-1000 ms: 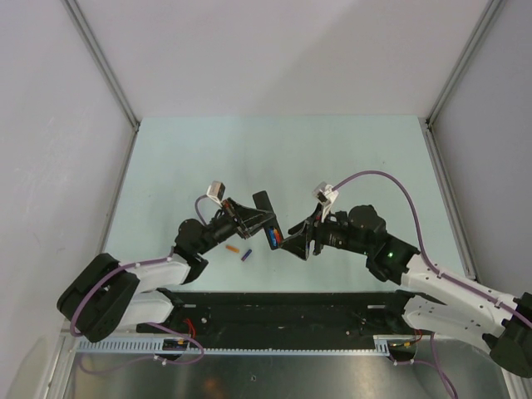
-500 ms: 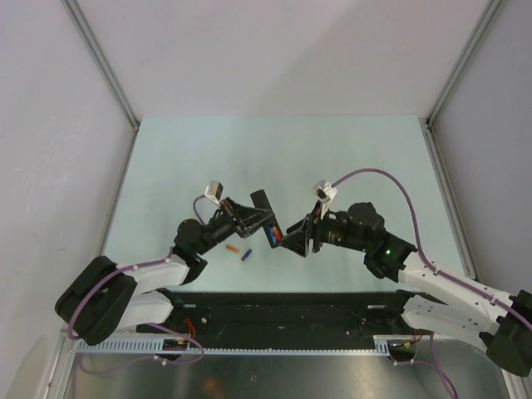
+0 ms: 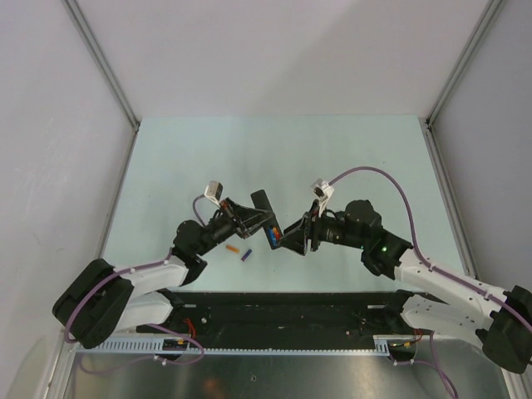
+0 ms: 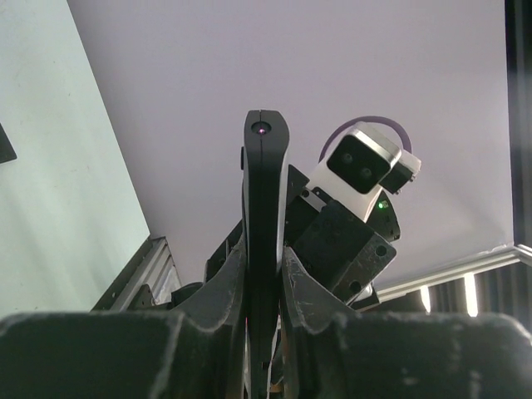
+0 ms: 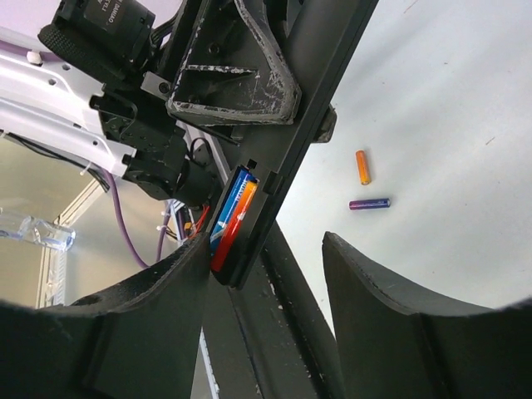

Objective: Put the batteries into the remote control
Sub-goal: Load the battery into the remote control.

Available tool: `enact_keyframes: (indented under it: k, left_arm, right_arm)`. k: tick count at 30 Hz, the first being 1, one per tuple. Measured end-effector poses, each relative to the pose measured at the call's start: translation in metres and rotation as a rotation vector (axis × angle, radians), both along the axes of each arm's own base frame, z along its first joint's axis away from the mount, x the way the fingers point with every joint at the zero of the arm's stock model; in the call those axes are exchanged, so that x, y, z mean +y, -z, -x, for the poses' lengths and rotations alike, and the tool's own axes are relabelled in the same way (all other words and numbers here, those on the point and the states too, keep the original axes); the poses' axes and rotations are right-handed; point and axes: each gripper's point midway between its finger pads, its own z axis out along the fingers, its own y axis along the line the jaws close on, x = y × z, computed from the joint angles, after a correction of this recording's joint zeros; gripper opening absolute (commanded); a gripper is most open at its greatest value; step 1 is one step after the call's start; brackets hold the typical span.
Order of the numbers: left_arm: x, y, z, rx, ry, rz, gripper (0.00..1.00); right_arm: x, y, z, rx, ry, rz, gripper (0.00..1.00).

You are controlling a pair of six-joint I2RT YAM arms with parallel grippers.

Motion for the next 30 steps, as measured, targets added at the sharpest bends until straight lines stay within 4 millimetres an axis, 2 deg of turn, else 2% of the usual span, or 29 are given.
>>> enact_keyframes:
  k: [10,17,19,23,26,30]
  left_arm:
    - [-0.003,0.0,0.005,0.0,0.014,-0.004,0.0]
    - [-0.002,-0.002,0.006,-0.014,0.013,-0.006,0.0]
    - [-0.002,-0.002,0.006,-0.018,0.012,-0.009,0.0]
    - [-0.003,-0.001,0.007,-0.023,0.015,-0.013,0.0]
    - [-0.003,-0.004,0.01,-0.037,0.025,-0.008,0.0]
    - [-0.001,0.001,0.011,-0.044,0.023,-0.02,0.0]
  right_arm:
    - [0.002,-0.002,-0.007,0.02,0.005,-0.027,0.55]
    - [0.006,-0.006,-0.007,0.035,-0.013,-0.052,0.46]
    - [0.006,-0.006,-0.007,0.039,-0.017,-0.054,0.47]
    - [0.006,-0.005,-0.007,0.05,-0.013,-0.055,0.71]
    - [0.003,-0.004,-0.012,0.066,0.012,-0.053,0.77]
    - [-0.005,-0.007,-0.015,0.077,0.052,-0.043,0.81]
